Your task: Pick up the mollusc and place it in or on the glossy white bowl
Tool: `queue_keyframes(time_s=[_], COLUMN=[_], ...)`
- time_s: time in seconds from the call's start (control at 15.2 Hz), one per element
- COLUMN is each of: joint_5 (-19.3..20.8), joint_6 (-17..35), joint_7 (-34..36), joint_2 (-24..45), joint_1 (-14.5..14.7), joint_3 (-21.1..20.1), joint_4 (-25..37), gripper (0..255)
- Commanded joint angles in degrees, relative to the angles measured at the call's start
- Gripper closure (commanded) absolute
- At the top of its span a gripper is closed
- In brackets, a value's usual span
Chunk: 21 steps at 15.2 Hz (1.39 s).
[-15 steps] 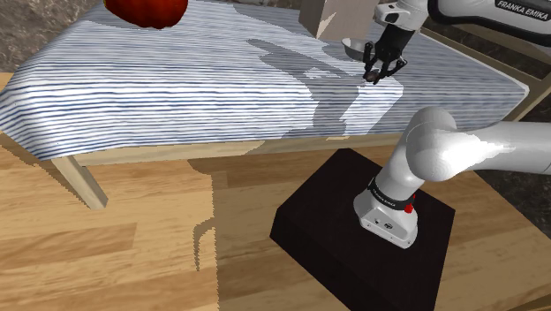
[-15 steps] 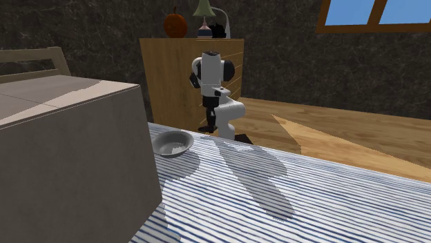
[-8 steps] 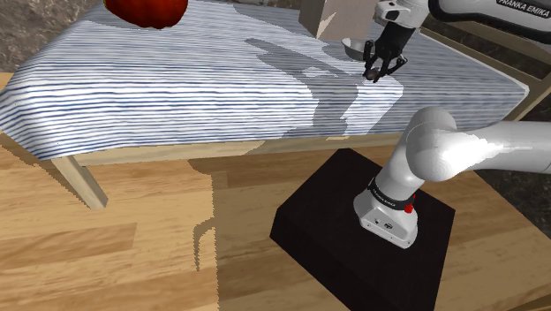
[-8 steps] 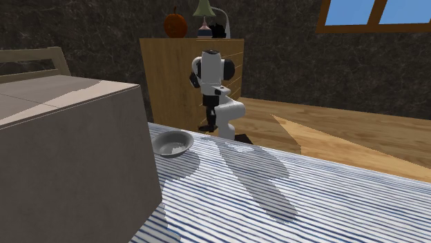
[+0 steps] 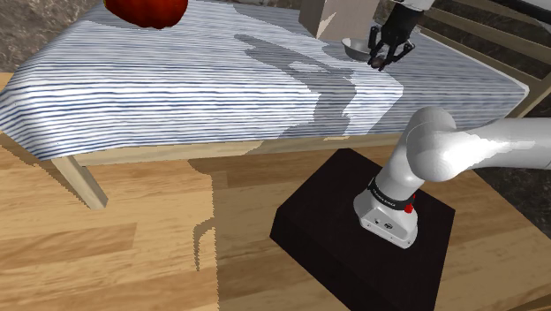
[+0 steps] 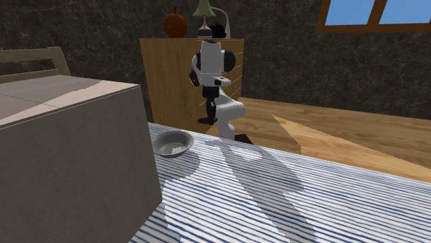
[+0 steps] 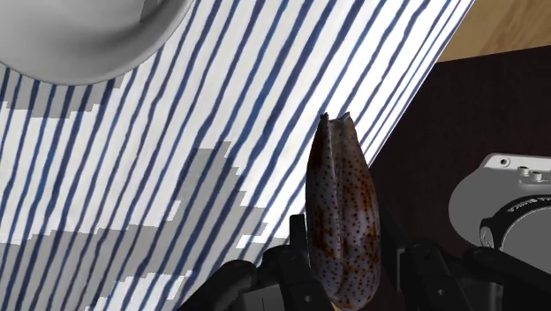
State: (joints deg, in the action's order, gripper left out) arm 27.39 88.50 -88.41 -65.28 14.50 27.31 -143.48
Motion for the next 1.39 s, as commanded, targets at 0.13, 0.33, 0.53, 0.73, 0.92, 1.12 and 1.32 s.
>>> queue_keyframes(time_s=[0.13,0.33,0.53,0.73,0.92,1.12,1.32], joint_5=[-1.1,-1.9,-2.6,-3.2,-1.9,-0.2,0.8], joint_6=[-2.4,-4.0,-5.6,-7.2,-6.0,-3.8,-1.6], joint_7=[-0.3,-0.5,-0.8,-1.1,-2.9,-5.7,-8.7], joint_2=[1.1,2.2,3.4,4.6,7.9,12.5,17.3], joint_1=[0.5,1.0,1.4,1.7,2.8,4.6,6.8], joint_3=[-1.1,-1.9,-2.5,-3.1,-0.2,4.4,9.3], joint_4=[3.5,6.2,8.9,11.8,14.8,18.7,23.2], gripper=[255,255,255,255,255,255,255])
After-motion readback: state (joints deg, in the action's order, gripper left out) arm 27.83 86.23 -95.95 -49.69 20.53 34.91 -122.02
